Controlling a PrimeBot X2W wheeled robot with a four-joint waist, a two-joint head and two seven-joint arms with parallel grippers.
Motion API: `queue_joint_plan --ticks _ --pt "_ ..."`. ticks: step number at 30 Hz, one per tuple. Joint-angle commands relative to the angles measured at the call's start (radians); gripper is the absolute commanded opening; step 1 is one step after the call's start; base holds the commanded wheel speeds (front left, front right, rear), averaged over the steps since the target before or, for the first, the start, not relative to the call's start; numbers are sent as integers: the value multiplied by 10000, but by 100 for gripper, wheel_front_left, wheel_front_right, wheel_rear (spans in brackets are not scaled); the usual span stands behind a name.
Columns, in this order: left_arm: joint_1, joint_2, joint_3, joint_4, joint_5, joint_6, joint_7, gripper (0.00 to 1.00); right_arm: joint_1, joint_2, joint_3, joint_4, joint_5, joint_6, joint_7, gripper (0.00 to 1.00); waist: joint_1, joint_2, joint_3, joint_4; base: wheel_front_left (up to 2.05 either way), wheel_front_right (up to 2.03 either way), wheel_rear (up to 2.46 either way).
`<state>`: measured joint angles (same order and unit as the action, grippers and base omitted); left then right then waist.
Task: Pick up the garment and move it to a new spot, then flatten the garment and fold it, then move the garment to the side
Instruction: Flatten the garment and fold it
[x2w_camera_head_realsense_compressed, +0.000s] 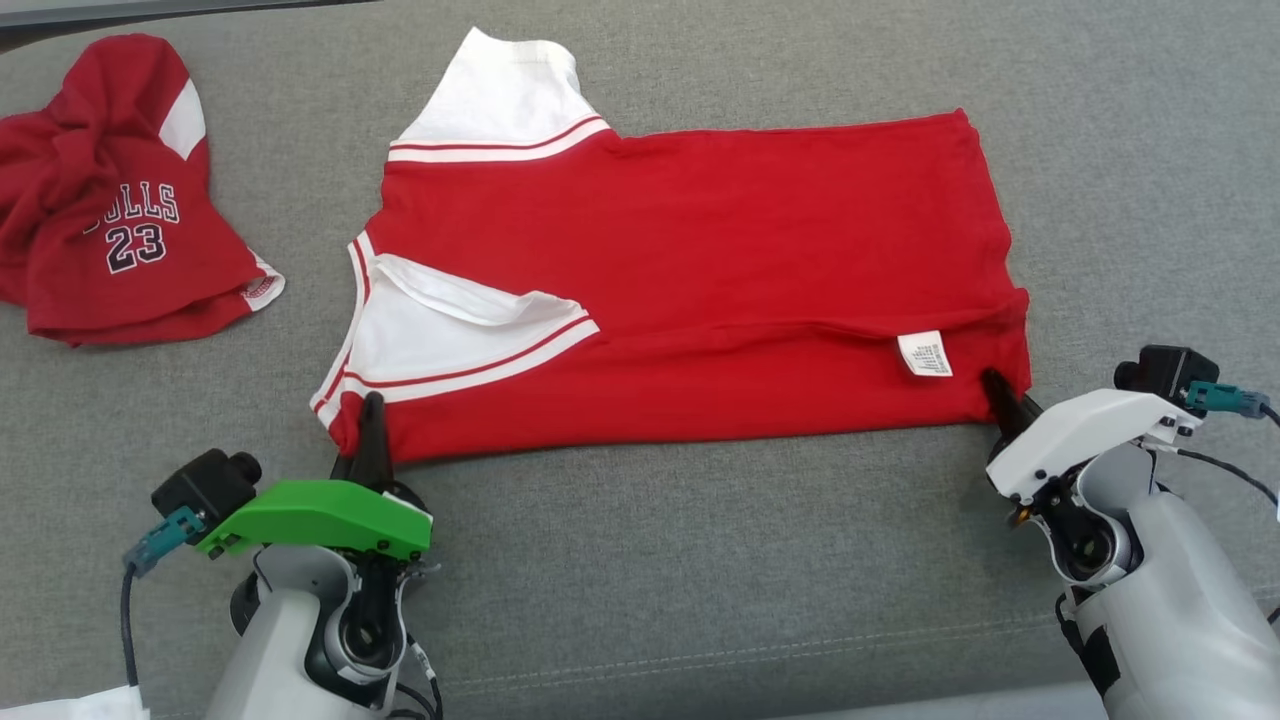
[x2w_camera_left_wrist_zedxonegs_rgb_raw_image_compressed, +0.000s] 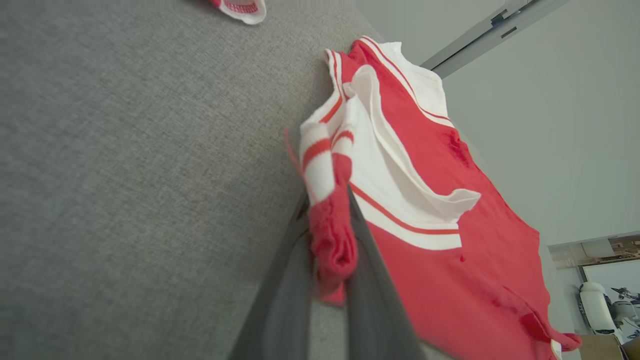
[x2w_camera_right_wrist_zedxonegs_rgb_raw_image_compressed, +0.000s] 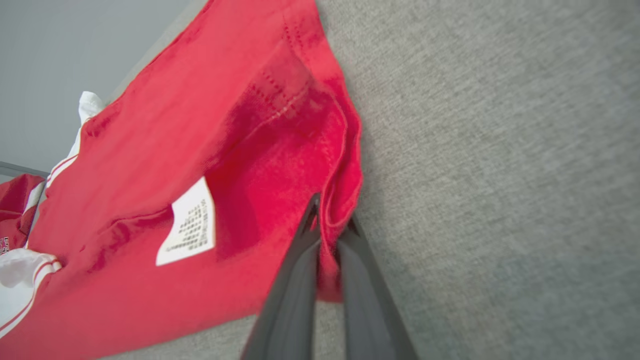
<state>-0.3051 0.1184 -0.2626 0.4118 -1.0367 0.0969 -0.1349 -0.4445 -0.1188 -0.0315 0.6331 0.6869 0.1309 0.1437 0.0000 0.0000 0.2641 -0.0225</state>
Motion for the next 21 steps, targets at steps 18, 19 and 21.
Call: queue_joint_plan --ticks 18,19,21 --pt "2834 670 -215 -3547 358 1133 127 0 2027 -1628 205 -2767 1529 -12 1635 0 0 0 -361 -48 0 0 0" --pt "3059 636 -256 -3698 310 1202 143 0 2240 -1620 118 -2905 1491 -12 1651 0 0 0 -373 -31 0 0 0" --pt "3381 613 -348 -3829 295 1284 188 0 2576 -1503 -58 -3060 1428 -12 1667 0 0 0 -396 -10 0 0 0"
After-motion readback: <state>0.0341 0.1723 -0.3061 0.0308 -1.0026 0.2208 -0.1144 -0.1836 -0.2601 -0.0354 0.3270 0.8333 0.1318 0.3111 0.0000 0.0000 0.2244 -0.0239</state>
